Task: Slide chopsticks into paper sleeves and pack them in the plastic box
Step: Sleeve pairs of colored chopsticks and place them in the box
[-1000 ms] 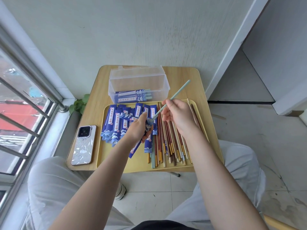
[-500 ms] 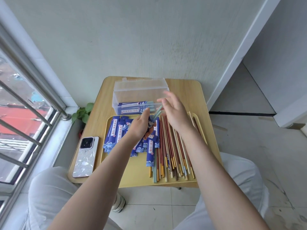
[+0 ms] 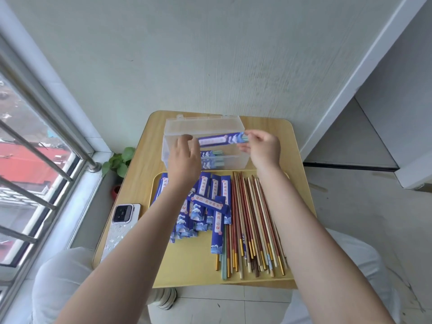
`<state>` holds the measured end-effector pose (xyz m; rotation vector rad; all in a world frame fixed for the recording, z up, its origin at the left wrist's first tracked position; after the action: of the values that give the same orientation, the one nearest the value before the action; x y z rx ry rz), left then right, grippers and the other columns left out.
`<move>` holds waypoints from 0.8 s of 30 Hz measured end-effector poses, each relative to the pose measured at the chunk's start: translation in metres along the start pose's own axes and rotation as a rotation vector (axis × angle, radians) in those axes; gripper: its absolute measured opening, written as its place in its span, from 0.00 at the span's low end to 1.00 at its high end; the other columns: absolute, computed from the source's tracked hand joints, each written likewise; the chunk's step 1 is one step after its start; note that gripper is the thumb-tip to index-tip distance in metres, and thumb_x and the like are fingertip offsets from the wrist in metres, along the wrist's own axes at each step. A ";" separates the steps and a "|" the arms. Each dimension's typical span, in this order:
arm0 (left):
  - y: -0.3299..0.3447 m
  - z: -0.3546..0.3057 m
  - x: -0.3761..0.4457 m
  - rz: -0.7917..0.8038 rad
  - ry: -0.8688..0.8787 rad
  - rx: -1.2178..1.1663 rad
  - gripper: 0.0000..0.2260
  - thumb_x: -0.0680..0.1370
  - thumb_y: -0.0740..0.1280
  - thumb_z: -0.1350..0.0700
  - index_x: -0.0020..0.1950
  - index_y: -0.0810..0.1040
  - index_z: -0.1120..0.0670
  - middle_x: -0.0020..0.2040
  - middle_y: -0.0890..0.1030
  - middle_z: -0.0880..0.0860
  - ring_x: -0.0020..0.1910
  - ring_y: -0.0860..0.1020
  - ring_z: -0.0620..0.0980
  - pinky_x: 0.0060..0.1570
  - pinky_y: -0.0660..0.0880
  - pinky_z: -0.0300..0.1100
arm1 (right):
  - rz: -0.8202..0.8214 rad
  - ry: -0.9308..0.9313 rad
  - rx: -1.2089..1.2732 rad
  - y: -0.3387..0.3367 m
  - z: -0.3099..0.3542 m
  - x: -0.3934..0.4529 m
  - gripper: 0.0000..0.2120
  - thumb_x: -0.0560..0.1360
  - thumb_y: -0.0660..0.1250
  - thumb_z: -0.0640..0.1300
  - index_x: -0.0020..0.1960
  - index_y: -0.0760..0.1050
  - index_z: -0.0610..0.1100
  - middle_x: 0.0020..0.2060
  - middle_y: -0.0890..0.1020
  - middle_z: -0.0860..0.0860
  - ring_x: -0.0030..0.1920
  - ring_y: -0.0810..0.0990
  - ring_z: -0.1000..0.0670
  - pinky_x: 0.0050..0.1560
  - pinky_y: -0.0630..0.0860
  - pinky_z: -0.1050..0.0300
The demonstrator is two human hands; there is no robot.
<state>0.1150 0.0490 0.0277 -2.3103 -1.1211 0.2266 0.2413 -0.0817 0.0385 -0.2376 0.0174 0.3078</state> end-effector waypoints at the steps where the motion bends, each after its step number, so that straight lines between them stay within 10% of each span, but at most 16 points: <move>1: 0.000 0.010 0.003 -0.002 -0.012 0.057 0.14 0.84 0.55 0.55 0.66 0.73 0.57 0.63 0.74 0.51 0.60 0.72 0.50 0.56 0.67 0.43 | -0.047 0.010 -0.004 0.003 -0.003 0.009 0.10 0.82 0.61 0.37 0.54 0.81 0.41 0.40 0.85 0.47 0.38 0.87 0.48 0.48 0.84 0.49; 9: 0.012 0.056 0.000 0.105 0.087 0.391 0.20 0.80 0.60 0.61 0.73 0.71 0.58 0.72 0.73 0.55 0.74 0.66 0.53 0.76 0.51 0.45 | 0.265 -0.096 -0.400 0.069 -0.008 0.019 0.13 0.83 0.60 0.40 0.59 0.82 0.40 0.58 0.83 0.47 0.54 0.82 0.49 0.53 0.74 0.61; 17: 0.010 0.058 -0.014 0.008 0.231 0.370 0.10 0.74 0.68 0.58 0.55 0.80 0.58 0.55 0.76 0.56 0.56 0.73 0.58 0.54 0.68 0.46 | 0.369 -0.147 -0.758 0.064 -0.014 0.017 0.16 0.85 0.53 0.43 0.65 0.75 0.40 0.62 0.80 0.44 0.62 0.77 0.42 0.65 0.72 0.46; 24: 0.029 0.048 -0.044 0.579 0.343 0.799 0.18 0.77 0.69 0.53 0.67 0.78 0.46 0.62 0.72 0.51 0.65 0.66 0.53 0.64 0.64 0.48 | 0.262 -0.156 -0.564 0.026 -0.027 -0.021 0.14 0.83 0.57 0.39 0.60 0.79 0.42 0.57 0.81 0.49 0.52 0.76 0.52 0.50 0.68 0.61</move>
<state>0.0881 0.0205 -0.0320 -1.7725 -0.1062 0.3886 0.2137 -0.0707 0.0073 -0.7738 -0.1969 0.5896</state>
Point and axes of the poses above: each hand's wrist, its own x-axis towards the middle knuckle, its own y-axis out of the palm, z = x × y, the point moved 1 cm from there along x, towards the middle knuckle
